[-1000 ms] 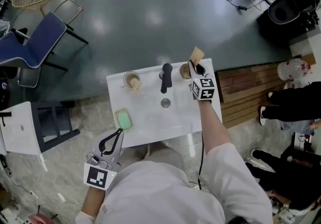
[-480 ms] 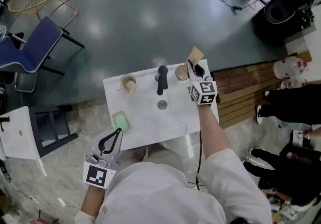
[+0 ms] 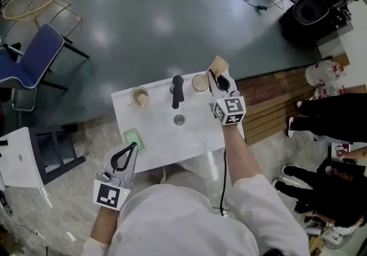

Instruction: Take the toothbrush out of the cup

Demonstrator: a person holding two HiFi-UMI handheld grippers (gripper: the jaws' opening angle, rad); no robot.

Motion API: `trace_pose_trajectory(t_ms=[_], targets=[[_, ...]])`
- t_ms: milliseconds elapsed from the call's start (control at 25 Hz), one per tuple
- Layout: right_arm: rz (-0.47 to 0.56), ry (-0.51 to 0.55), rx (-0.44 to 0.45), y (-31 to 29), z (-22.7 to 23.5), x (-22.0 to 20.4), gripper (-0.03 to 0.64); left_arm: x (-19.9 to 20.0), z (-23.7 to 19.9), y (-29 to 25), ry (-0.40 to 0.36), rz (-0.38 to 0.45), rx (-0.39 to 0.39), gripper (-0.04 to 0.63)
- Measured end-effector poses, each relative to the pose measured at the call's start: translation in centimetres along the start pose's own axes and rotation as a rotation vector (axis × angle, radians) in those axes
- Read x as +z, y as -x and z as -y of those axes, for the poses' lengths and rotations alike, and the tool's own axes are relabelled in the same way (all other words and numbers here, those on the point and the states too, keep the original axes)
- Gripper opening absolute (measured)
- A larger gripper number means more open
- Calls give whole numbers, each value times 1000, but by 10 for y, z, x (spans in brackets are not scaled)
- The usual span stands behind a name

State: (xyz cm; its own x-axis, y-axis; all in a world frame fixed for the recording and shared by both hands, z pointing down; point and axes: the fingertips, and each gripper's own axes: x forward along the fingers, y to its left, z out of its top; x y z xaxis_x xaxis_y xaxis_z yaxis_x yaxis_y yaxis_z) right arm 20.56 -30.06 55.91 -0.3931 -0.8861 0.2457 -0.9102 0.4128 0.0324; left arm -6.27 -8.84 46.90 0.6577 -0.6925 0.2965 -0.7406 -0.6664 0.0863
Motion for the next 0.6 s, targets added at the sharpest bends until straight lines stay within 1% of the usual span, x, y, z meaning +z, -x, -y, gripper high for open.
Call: trace_pose_trajectory(t_ms=[240, 600], targets=[[27, 4, 5, 15, -10, 19, 43, 2, 1, -6, 2, 8, -19, 2], [77, 19, 29, 50, -39, 49, 43, 2, -1, -12, 6, 21, -41, 2]])
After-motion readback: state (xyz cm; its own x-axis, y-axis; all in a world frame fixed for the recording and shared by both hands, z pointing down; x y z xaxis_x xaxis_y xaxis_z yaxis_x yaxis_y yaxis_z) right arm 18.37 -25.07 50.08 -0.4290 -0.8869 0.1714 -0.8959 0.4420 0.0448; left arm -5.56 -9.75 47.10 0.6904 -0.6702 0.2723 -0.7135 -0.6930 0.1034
